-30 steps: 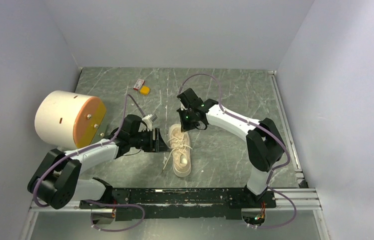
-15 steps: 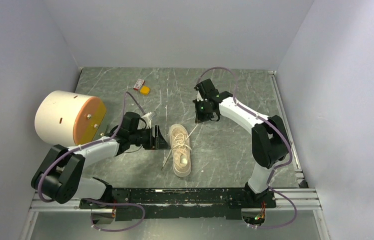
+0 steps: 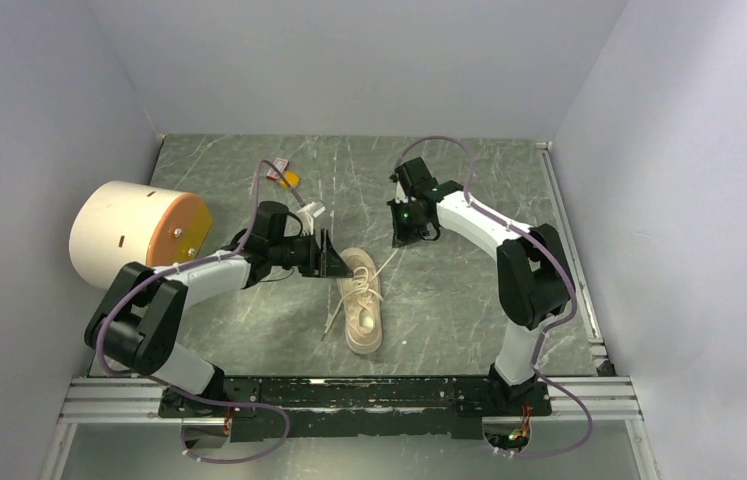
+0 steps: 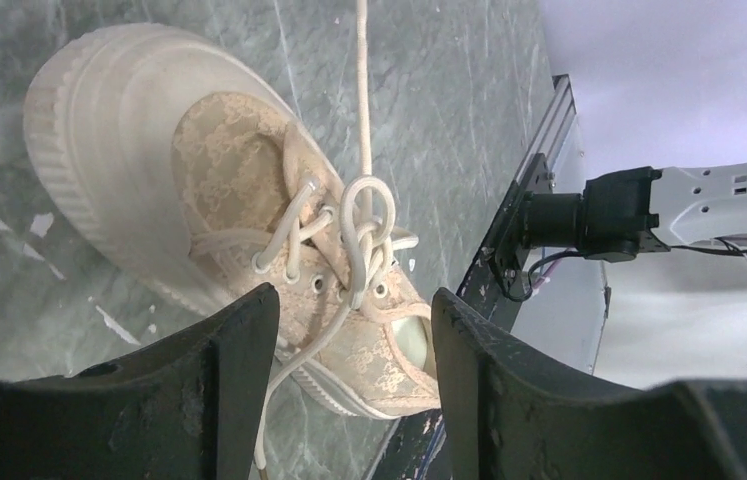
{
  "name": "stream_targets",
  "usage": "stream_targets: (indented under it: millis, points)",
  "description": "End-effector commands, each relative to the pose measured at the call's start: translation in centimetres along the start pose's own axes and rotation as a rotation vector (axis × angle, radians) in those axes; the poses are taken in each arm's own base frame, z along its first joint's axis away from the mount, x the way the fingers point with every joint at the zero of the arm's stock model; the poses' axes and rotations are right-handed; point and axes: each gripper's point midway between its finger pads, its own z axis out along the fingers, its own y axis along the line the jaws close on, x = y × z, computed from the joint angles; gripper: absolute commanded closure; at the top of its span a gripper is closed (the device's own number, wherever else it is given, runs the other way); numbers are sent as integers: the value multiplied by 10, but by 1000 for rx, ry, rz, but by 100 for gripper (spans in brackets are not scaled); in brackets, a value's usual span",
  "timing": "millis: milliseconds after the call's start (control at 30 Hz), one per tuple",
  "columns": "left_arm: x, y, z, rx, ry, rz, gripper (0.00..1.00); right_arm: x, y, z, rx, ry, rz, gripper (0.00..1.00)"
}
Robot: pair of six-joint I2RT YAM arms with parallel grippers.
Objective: Tie the shoes
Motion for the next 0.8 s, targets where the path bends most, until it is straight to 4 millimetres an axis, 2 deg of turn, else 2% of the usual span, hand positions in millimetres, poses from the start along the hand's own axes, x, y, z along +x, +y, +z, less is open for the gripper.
stream_targets:
  millis: [0,133,233,267,333,433,533,633,767]
  points:
    - [-12,-12,6,85,11,61,40,-10,-5,2,13,-11,3,100]
    - [-11,-13,13,108,32,53,43,-11,-10,6,37,-4,13,100]
    - [-8,-16,19,118,49,55,45,-9,-4,5,3,8,18,94]
    - [-8,-17,21,120,54,57,45,-6,-1,2,-8,15,25,89]
    - [-7,-18,24,122,60,57,47,2,5,-12,-31,20,52,75]
    - [-7,-19,27,131,67,56,49,25,16,-30,-103,46,82,47]
    - [-6,-17,30,128,72,50,54,49,34,-43,-245,62,84,23]
    - [-6,-16,30,126,76,48,61,70,54,-50,-420,76,71,11]
    - [-3,-14,28,113,94,56,65,92,71,-53,-644,116,85,9]
